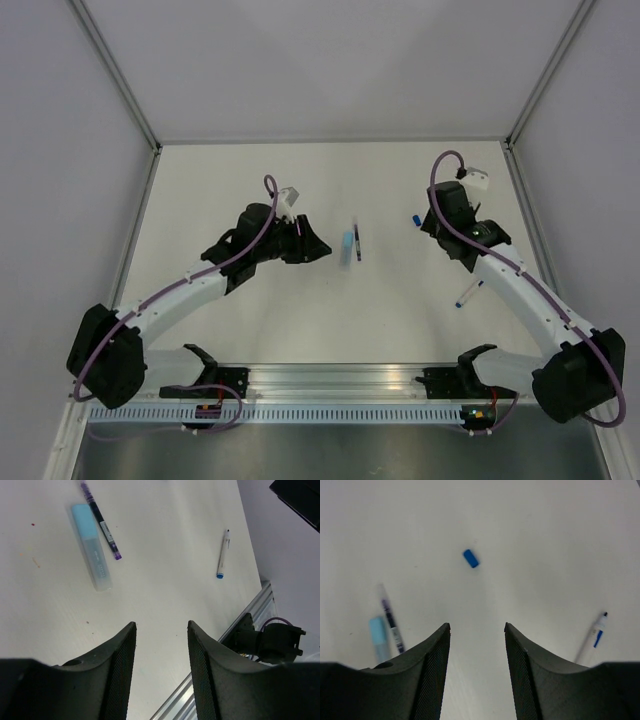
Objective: Insert the pens into the pen caps
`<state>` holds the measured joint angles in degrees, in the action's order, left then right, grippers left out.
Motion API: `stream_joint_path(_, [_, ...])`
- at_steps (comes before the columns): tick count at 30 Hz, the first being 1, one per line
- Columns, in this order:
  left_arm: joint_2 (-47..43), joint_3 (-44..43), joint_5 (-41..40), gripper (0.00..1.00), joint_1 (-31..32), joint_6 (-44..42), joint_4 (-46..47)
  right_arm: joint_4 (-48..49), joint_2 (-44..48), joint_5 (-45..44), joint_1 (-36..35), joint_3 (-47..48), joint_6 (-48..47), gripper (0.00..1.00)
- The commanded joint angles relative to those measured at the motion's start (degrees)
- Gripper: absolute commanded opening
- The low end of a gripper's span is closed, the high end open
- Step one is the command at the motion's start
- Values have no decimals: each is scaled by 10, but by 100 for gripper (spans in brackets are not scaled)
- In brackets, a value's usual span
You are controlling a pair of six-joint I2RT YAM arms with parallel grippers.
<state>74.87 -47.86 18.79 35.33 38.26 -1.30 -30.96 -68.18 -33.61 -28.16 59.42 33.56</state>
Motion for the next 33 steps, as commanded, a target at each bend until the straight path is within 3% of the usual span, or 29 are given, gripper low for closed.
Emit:
stream_joint_path(1, [-45,47,-64,51,1,-46,-29,-101,2,103,99,-21,55,54])
stream_joint_path(5, [-75,108,-120,52,-1,-70,-4,-161,32,91,145,-64,87,53])
stream_joint_path(11, [-64,95,-114,53,0,-77,-12,-202,100,58,194,-142,123,55])
stream_joint_path(15, [-55,97,-119,53,0,-79,-19,-207,88,70,207,-159,138,56])
stream_joint_path(33, [-62,94,-160,54,-1,-84,-35,-64,-27,129,263,-238,141,53])
